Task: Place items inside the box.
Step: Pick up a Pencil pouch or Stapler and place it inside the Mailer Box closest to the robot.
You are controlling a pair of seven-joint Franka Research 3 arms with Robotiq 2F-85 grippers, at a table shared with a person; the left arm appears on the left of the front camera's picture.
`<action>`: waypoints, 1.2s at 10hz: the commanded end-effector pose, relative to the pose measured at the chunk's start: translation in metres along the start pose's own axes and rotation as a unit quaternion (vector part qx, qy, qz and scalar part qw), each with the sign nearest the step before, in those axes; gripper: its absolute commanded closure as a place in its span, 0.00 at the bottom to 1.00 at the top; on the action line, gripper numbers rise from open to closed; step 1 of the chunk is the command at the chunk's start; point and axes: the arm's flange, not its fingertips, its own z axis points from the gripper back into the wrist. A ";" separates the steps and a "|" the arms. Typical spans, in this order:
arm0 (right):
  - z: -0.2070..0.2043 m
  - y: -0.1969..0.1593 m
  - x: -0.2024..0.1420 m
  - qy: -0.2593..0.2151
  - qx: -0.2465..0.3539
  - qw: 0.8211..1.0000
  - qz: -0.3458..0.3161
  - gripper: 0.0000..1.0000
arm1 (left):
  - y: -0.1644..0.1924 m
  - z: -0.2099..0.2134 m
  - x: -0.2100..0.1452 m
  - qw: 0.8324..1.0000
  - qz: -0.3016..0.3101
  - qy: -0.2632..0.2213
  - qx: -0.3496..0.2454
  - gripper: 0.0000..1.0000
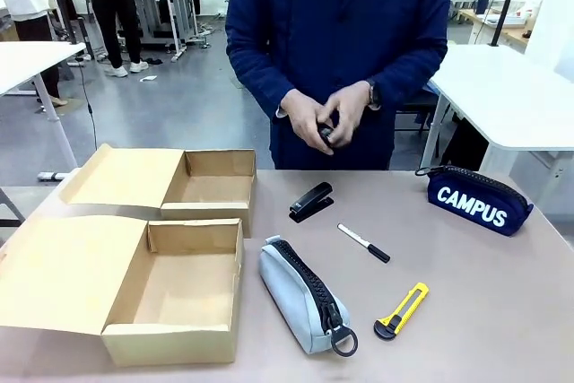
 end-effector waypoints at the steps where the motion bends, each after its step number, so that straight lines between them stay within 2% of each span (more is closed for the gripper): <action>1: -0.026 0.020 -0.043 0.036 0.013 0.999 0.038 0.00 | 0.000 -0.001 0.001 1.000 -0.011 -0.006 -0.011 0.00; 2: -0.030 0.030 -0.048 0.058 0.017 0.996 0.058 0.00 | 0.000 -0.001 0.001 1.000 -0.011 -0.006 -0.011 0.00; 3: -0.039 0.051 -0.065 0.126 0.028 0.986 0.106 0.00 | 0.000 -0.001 0.001 1.000 -0.011 -0.006 -0.011 0.00; 4: -0.051 0.075 -0.090 0.217 0.046 0.960 0.169 0.00 | 0.000 -0.001 0.001 1.000 -0.011 -0.006 -0.011 0.00; 5: -0.065 0.101 -0.117 0.286 0.048 0.928 0.235 0.00 | 0.000 -0.001 0.001 1.000 -0.011 -0.006 -0.011 0.00; 6: -0.082 0.124 -0.145 0.322 0.027 0.904 0.282 0.00 | 0.000 -0.001 0.001 1.000 -0.011 -0.006 -0.011 0.00; 7: -0.100 0.146 -0.184 0.361 0.013 0.863 0.353 0.00 | 0.000 -0.001 0.001 1.000 -0.011 -0.006 -0.011 0.00; 8: -0.116 0.164 -0.219 0.388 0.001 0.827 0.406 0.00 | 0.000 -0.001 0.001 1.000 -0.011 -0.006 -0.011 0.00; 10: -0.144 0.194 -0.294 0.396 -0.029 0.772 0.496 0.00 | 0.000 -0.001 0.001 1.000 -0.011 -0.006 -0.011 0.00; 11: -0.154 0.202 -0.338 0.415 -0.030 0.733 0.538 0.00 | 0.000 -0.001 0.001 1.000 -0.011 -0.006 -0.011 0.00; 12: -0.162 0.201 -0.372 0.418 -0.045 0.703 0.574 0.00 | 0.000 -0.001 0.001 1.000 -0.011 -0.006 -0.011 0.00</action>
